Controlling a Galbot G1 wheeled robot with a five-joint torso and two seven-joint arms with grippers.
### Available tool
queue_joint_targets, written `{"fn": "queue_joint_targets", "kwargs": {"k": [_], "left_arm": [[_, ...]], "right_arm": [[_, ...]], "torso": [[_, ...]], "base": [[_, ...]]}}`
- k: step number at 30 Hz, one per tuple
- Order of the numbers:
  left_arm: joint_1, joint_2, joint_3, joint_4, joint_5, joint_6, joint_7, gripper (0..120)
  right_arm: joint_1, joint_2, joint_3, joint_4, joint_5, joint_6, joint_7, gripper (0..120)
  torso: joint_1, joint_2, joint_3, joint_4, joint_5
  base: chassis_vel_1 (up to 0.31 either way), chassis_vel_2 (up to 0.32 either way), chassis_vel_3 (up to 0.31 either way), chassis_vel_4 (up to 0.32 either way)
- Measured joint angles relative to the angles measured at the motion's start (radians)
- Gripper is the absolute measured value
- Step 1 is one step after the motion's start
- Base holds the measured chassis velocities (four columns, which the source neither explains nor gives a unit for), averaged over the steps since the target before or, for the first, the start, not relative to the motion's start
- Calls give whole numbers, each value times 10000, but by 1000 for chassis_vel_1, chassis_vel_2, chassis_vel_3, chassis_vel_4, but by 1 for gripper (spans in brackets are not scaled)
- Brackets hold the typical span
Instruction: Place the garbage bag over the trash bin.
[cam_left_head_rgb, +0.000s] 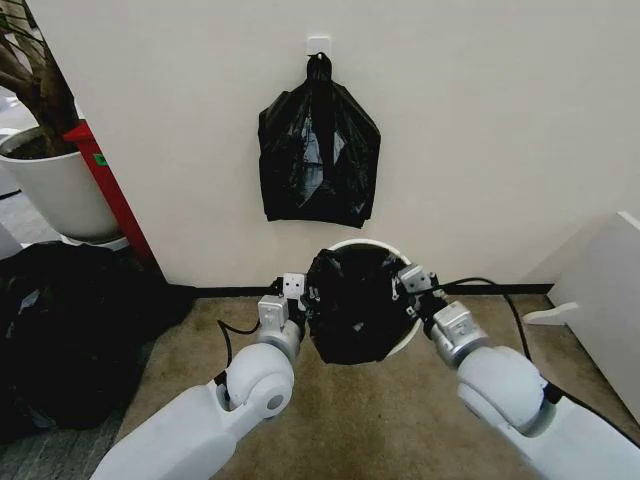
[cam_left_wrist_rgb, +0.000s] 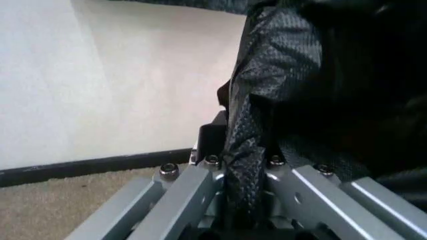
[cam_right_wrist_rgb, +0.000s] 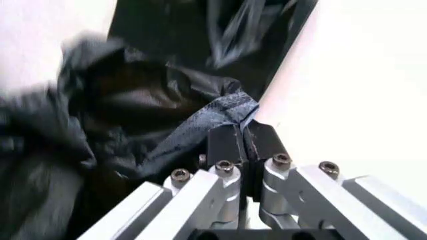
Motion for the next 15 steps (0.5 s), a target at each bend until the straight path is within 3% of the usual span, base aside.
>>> {"fn": "queue_joint_targets", "kwargs": {"k": [10, 15], "left_arm": [[434, 219, -152, 21, 1382, -290, 1378, 1], [745, 325, -495, -10, 2030, -670, 2095, 1]], "right_arm": [[809, -591, 366, -881, 1710, -311, 309, 0], [1091, -1117, 466, -1260, 2913, -532, -279, 0]], "torso": [[0, 0, 1, 0, 3], [0, -1, 1, 2, 4]], "base": [[0, 0, 0, 0], [0, 0, 0, 0]]}}
